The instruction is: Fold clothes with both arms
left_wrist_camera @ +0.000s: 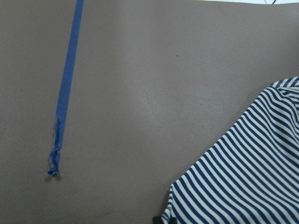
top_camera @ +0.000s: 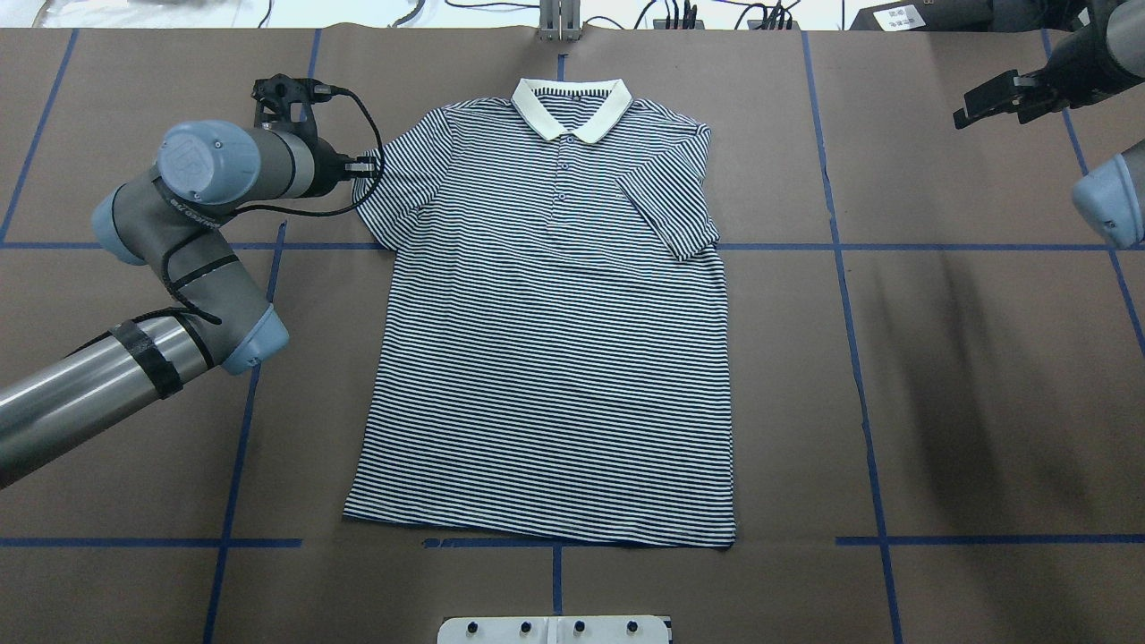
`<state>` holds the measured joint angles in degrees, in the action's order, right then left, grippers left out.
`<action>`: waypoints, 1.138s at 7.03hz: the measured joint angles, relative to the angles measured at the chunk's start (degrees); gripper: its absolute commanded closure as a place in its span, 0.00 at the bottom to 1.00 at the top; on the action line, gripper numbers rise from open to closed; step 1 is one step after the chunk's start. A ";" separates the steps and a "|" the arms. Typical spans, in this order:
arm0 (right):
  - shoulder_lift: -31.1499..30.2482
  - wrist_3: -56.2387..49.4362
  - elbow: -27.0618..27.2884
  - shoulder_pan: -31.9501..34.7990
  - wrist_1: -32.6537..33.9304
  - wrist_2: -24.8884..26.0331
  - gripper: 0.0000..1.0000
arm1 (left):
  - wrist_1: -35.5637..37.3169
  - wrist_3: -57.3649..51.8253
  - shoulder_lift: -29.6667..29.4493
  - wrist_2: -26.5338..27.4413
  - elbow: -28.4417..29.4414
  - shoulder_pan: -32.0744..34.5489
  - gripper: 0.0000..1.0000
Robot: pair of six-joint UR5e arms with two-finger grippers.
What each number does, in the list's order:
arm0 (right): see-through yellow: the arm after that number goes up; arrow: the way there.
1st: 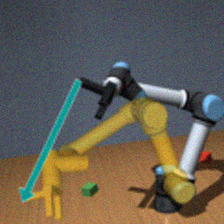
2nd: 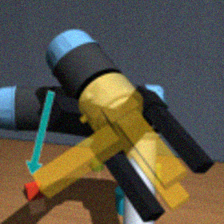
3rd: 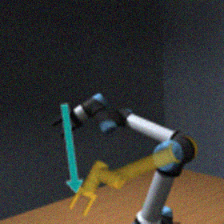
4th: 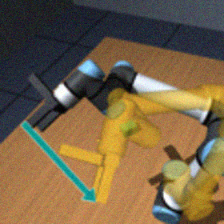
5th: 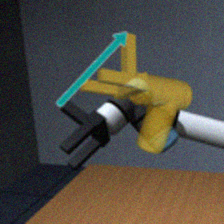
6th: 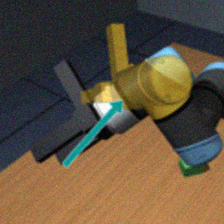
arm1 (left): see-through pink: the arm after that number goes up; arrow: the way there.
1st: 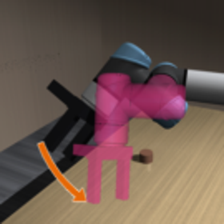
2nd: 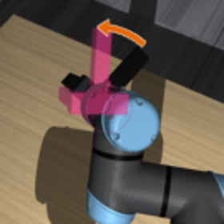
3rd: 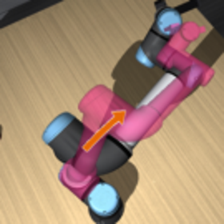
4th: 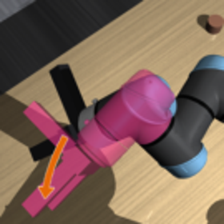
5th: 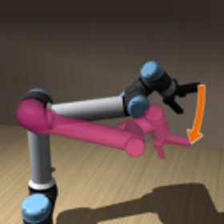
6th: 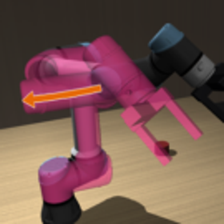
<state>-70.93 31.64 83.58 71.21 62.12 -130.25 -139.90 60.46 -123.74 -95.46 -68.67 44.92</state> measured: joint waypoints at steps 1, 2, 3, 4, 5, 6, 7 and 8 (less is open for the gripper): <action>-0.02 0.00 0.01 0.03 -0.04 0.00 0.00 | 4.03 1.26 -1.19 -0.01 -2.36 -0.58 1.00; -0.05 0.00 0.02 0.05 -0.06 0.00 0.00 | 9.34 4.21 -3.93 0.11 -3.40 -1.60 1.00; -0.07 0.00 0.02 0.06 -0.09 0.00 0.00 | 14.61 6.93 -7.87 0.90 -2.69 -3.07 1.00; -0.07 0.00 0.03 0.06 -0.12 0.00 0.00 | 18.12 9.29 -12.15 2.25 -0.11 -4.74 1.00; -0.03 0.02 0.04 0.07 -0.15 0.02 0.00 | 19.50 11.01 -15.69 3.18 3.17 -6.20 1.00; -0.01 0.06 0.04 0.07 -0.16 0.10 0.00 | 19.93 11.80 -17.62 3.68 5.24 -7.07 0.63; 0.05 0.08 0.06 0.05 -0.16 0.40 0.00 | 19.99 11.91 -18.30 3.87 6.14 -7.51 0.01; 0.15 0.12 0.17 0.02 -0.20 0.88 0.00 | 19.87 10.84 -18.21 3.91 6.09 -7.77 0.00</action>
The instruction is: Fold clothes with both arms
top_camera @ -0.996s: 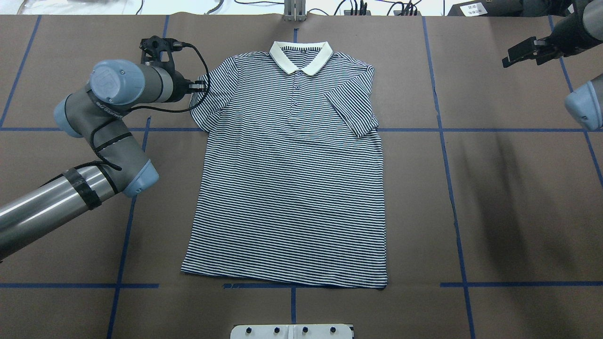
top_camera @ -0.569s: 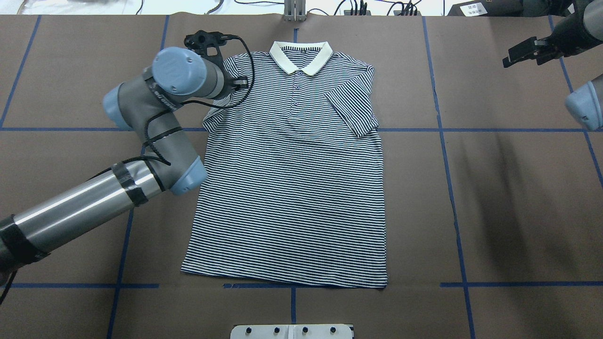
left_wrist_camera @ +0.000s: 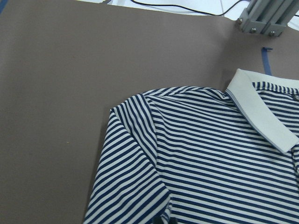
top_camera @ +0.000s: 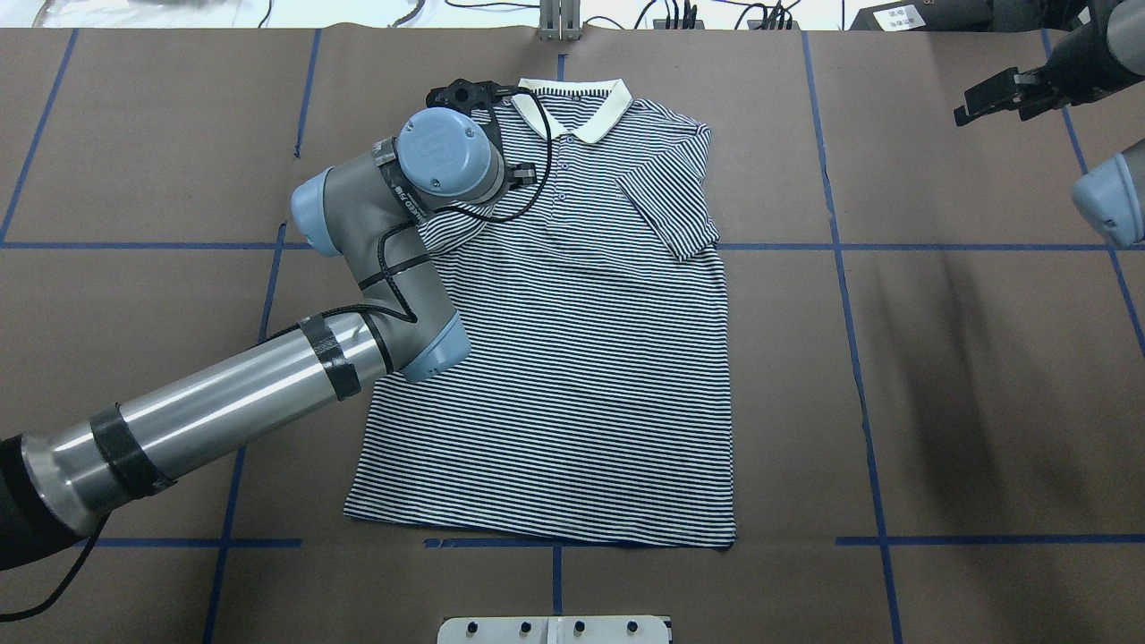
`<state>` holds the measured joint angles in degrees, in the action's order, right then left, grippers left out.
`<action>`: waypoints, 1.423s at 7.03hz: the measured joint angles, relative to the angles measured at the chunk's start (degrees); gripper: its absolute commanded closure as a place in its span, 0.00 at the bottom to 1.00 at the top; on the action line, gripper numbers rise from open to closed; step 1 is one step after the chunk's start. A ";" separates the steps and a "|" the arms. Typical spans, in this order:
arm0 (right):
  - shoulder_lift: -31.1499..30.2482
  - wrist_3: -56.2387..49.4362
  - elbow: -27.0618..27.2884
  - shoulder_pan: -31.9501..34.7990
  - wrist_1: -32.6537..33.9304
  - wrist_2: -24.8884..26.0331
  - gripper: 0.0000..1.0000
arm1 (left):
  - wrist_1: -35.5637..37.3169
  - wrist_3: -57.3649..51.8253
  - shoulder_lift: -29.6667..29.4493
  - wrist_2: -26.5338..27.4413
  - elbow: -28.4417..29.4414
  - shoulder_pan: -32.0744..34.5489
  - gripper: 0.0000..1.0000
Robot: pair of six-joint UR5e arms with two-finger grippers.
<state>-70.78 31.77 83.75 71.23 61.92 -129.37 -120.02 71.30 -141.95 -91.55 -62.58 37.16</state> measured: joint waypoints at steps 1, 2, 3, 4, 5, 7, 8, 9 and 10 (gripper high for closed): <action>0.12 0.22 0.27 -0.02 -0.14 0.42 0.00 | -0.06 -2.05 0.78 -0.17 -1.57 -0.10 0.00; 0.25 1.67 0.70 -0.14 -0.31 0.77 0.00 | 0.12 -4.61 2.93 -0.76 -5.53 -0.09 0.00; 0.33 5.59 1.93 -0.82 -0.38 1.62 0.00 | 0.39 -7.40 6.75 -1.81 -11.35 -0.01 0.00; 0.02 11.34 4.84 -3.00 -0.25 3.78 0.00 | 0.54 -9.09 11.34 -2.96 -17.65 0.05 0.00; -0.87 18.39 9.18 -6.80 0.06 6.55 0.00 | 0.59 -9.77 15.54 -3.61 -23.08 0.12 0.00; -7.05 33.72 21.65 -19.01 0.49 14.26 0.02 | 0.54 -9.94 23.63 -4.93 -32.76 -0.30 0.00; -12.30 40.48 28.97 -27.00 0.55 20.44 0.07 | 0.44 -9.42 27.76 -5.88 -37.04 -1.40 0.00; -17.52 46.85 35.42 -36.25 0.59 27.99 0.14 | 0.28 -7.62 32.02 -5.60 -40.76 -3.88 0.00; -20.65 53.12 39.30 -45.32 1.33 36.05 0.21 | 0.11 -3.41 35.41 -3.92 -43.92 -7.74 0.18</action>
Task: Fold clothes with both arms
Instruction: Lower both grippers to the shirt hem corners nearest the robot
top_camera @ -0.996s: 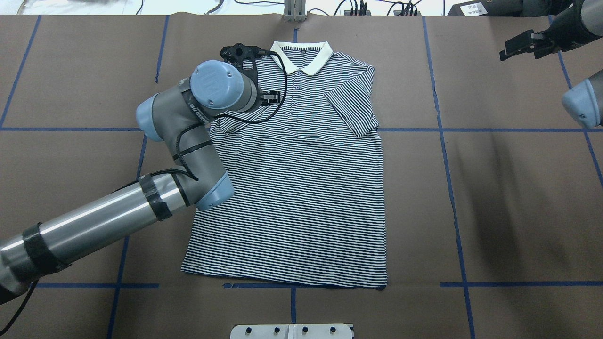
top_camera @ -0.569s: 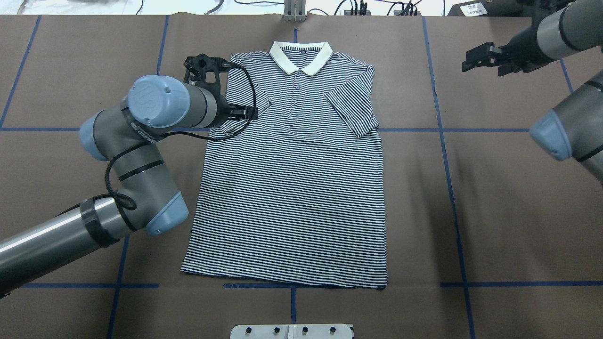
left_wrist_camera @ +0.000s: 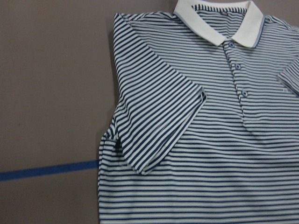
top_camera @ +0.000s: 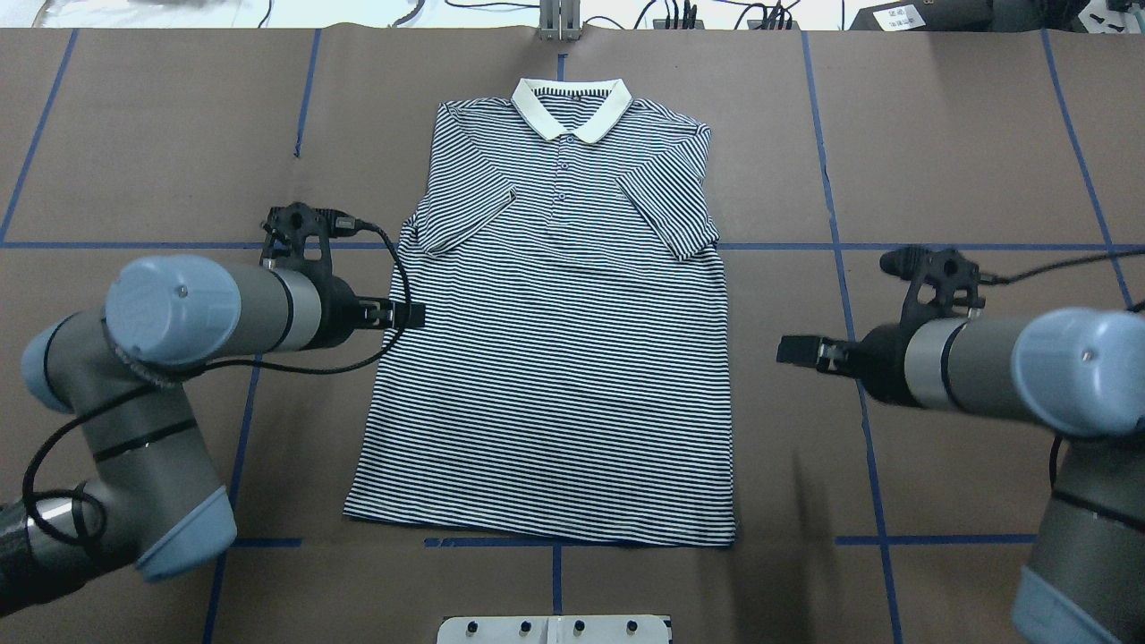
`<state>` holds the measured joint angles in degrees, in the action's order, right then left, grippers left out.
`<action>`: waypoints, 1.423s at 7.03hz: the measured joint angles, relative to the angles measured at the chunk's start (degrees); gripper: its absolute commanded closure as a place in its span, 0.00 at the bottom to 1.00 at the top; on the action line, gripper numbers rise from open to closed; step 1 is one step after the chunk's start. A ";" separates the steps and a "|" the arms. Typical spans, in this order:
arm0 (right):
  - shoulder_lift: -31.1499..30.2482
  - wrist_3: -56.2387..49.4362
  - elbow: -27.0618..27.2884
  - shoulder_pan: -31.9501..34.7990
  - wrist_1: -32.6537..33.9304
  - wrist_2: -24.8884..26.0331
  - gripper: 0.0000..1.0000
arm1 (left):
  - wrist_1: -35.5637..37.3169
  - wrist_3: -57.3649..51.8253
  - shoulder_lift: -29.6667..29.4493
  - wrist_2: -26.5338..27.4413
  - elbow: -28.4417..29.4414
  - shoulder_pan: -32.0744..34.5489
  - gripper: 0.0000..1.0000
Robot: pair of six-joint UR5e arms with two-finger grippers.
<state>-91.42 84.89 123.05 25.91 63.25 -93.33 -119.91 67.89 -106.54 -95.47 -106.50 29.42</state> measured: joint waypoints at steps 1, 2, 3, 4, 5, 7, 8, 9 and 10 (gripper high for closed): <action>-0.55 5.93 2.54 -6.95 2.97 6.10 0.23 | -0.04 5.13 2.70 2.10 -2.65 -4.31 0.34; 1.38 10.90 4.51 -11.28 8.81 9.53 0.22 | -0.04 9.93 5.25 3.93 -4.72 -8.25 0.35; 4.89 13.76 5.23 -13.33 15.00 11.26 0.20 | 0.02 13.47 7.62 5.77 -6.09 -11.75 0.35; 7.20 14.86 5.42 -14.21 18.48 12.02 0.18 | 0.10 15.10 9.57 7.05 -6.82 -14.13 0.35; 8.10 15.23 5.43 -14.78 19.79 12.52 0.17 | 0.22 15.67 10.91 7.59 -7.22 -15.52 0.35; 8.50 15.32 5.44 -15.68 20.42 14.14 0.17 | 0.50 15.93 12.47 7.95 -7.38 -16.79 0.35; 8.51 15.33 5.40 -15.91 20.52 14.56 0.17 | 0.80 15.95 12.71 8.10 -7.38 -17.28 0.40; 8.44 15.35 5.35 -16.06 20.64 14.80 0.17 | 1.17 15.96 12.70 8.15 -7.38 -17.83 0.52; 8.35 15.33 5.31 -16.11 20.70 14.99 0.17 | 1.34 15.94 12.62 8.18 -7.38 -18.17 0.60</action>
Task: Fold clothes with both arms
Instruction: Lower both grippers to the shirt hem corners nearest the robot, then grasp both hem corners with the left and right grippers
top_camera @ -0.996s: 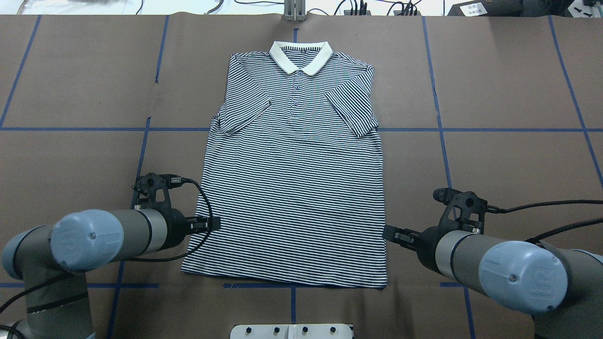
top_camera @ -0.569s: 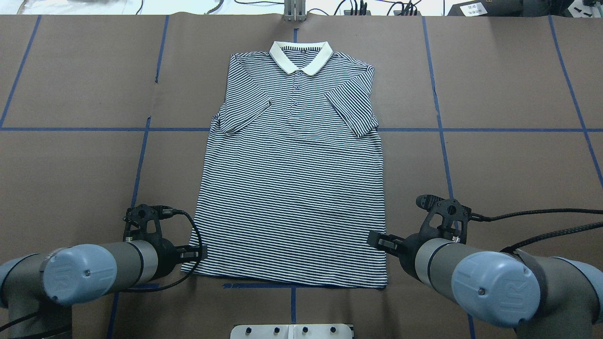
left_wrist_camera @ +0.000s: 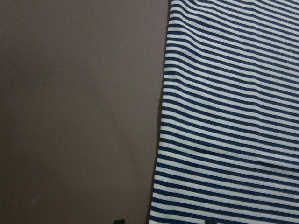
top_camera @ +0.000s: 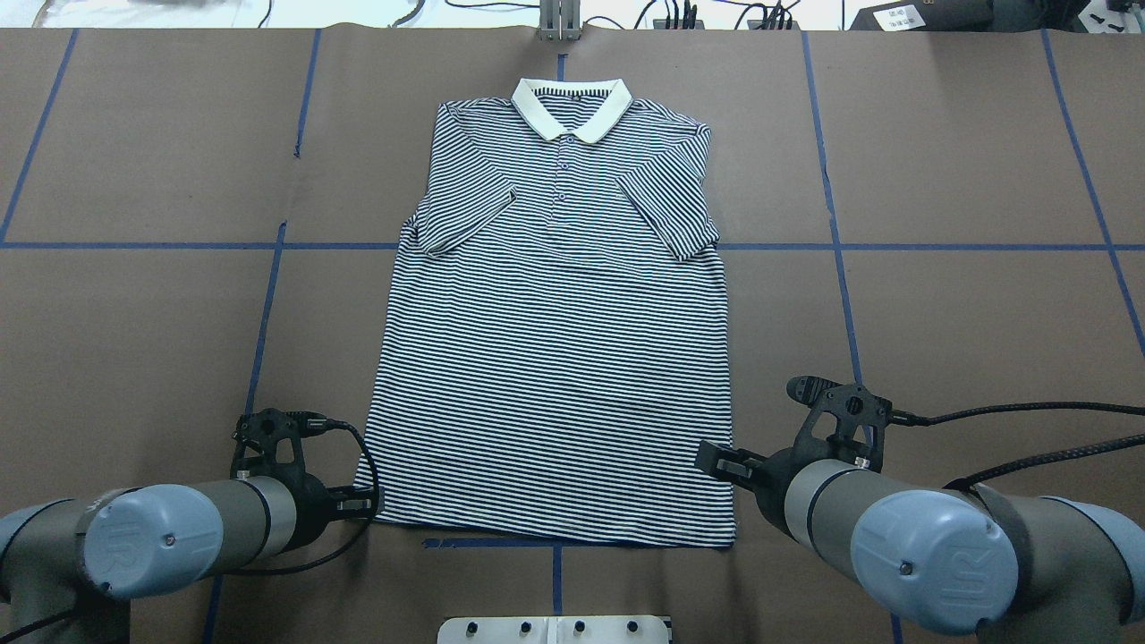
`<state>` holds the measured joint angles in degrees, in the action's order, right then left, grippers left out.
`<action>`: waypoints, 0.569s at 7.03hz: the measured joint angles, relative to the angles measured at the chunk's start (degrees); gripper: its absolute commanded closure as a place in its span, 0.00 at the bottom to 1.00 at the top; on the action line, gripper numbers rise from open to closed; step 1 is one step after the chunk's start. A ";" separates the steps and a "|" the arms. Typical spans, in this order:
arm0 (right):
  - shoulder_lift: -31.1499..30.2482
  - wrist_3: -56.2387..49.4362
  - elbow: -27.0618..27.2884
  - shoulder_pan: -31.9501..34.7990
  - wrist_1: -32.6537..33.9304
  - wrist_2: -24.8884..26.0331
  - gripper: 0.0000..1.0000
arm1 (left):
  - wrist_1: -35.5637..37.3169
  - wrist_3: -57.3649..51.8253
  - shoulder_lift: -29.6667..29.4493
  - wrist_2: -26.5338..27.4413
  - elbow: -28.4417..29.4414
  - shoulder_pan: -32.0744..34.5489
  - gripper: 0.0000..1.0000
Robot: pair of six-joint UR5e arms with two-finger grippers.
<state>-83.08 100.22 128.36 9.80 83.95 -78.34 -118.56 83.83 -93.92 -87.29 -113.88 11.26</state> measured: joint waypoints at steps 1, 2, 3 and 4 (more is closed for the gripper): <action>-0.03 0.00 -0.02 -0.03 0.02 0.10 0.17 | 0.06 -0.02 -0.07 0.01 -0.04 -0.12 0.75; -0.04 0.04 -0.14 -0.04 0.05 0.16 0.17 | 0.08 0.00 -0.13 0.01 -0.08 -0.15 1.00; 0.04 0.04 -0.42 -0.04 0.05 0.19 0.17 | 0.08 0.00 -0.17 0.01 -0.15 -0.18 1.00; 0.10 0.03 -0.80 -0.04 0.02 0.22 0.18 | 0.11 -0.02 -0.19 0.01 -0.36 -0.17 1.00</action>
<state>-82.98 100.24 127.56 9.76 83.97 -78.12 -118.46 83.80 -94.12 -87.28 -114.24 11.09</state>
